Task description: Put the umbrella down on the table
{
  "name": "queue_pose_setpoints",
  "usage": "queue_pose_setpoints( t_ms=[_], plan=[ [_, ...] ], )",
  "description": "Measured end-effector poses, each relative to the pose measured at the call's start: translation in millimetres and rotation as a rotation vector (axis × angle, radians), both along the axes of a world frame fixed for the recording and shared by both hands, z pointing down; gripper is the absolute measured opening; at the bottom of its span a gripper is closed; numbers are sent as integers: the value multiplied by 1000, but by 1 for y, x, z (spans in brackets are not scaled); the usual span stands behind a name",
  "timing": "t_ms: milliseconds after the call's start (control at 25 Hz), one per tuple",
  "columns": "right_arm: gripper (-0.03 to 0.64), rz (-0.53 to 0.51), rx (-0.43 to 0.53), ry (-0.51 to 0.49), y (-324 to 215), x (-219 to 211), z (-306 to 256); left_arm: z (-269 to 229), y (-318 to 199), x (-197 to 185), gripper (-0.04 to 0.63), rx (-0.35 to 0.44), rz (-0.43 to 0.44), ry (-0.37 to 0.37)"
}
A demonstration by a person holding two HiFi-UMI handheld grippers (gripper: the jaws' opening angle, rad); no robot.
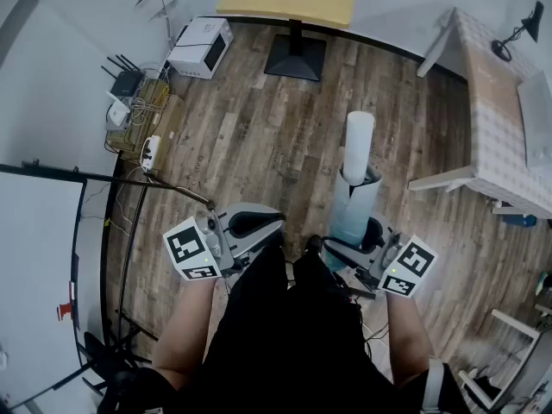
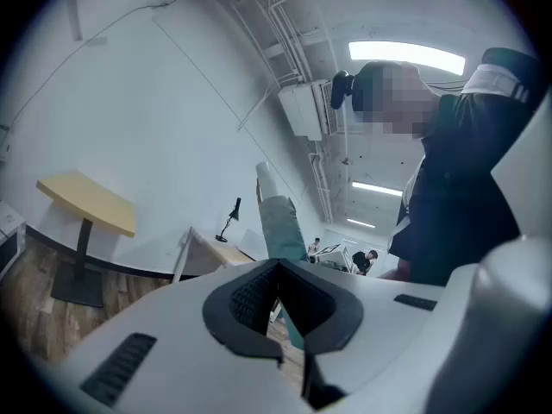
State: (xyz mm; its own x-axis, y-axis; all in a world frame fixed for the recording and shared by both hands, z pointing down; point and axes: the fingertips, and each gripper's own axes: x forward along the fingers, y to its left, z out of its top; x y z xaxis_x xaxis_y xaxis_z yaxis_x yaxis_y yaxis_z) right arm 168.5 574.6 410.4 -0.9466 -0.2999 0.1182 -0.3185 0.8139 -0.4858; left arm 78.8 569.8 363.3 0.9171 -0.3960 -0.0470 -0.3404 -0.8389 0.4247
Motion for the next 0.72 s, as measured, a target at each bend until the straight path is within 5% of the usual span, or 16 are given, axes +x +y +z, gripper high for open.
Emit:
queue_pose_setpoints(
  t_ms=[720],
  plan=[
    [296,40,-11,1,-1,-23,4,14,7,-10,12,31,30,-60]
  ],
)
